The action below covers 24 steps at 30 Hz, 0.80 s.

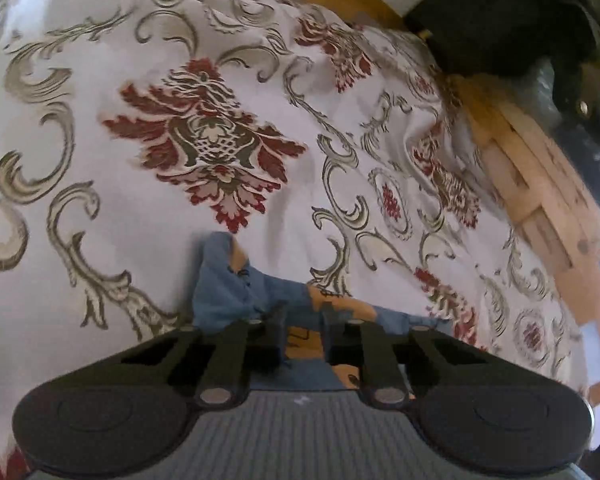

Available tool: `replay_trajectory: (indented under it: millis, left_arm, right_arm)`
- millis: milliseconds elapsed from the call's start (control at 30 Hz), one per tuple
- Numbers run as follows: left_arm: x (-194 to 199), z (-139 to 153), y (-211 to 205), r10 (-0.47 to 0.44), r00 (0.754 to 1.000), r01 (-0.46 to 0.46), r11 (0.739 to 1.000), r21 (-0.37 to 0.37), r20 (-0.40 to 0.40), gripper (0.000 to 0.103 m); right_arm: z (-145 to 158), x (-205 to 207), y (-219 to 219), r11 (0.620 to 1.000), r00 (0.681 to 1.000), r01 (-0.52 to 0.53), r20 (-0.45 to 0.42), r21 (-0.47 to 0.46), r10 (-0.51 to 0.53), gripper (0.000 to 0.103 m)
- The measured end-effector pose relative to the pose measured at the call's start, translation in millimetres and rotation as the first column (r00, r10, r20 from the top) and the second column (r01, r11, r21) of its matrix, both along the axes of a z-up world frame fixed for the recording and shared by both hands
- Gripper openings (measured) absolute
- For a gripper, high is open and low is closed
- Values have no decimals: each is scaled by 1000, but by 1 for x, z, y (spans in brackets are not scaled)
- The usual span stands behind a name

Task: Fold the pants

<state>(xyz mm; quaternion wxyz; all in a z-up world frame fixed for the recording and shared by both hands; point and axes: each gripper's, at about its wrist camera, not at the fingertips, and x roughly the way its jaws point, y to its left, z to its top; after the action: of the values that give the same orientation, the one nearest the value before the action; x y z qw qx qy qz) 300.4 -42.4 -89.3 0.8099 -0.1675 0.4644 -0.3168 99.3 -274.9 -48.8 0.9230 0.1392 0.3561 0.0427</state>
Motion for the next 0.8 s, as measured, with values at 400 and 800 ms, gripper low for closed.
replay_trajectory:
  millis: [400, 800]
  left_arm:
    - [-92, 18, 30, -46, 997, 27, 950, 310, 57, 74]
    - [-141, 31, 47, -16, 998, -9, 906, 423, 55, 85]
  right_arm:
    - [-2, -6, 32, 976, 979, -199, -62, -83, 195, 57]
    - [6, -34, 33, 958, 968, -246, -96, -146, 234, 59]
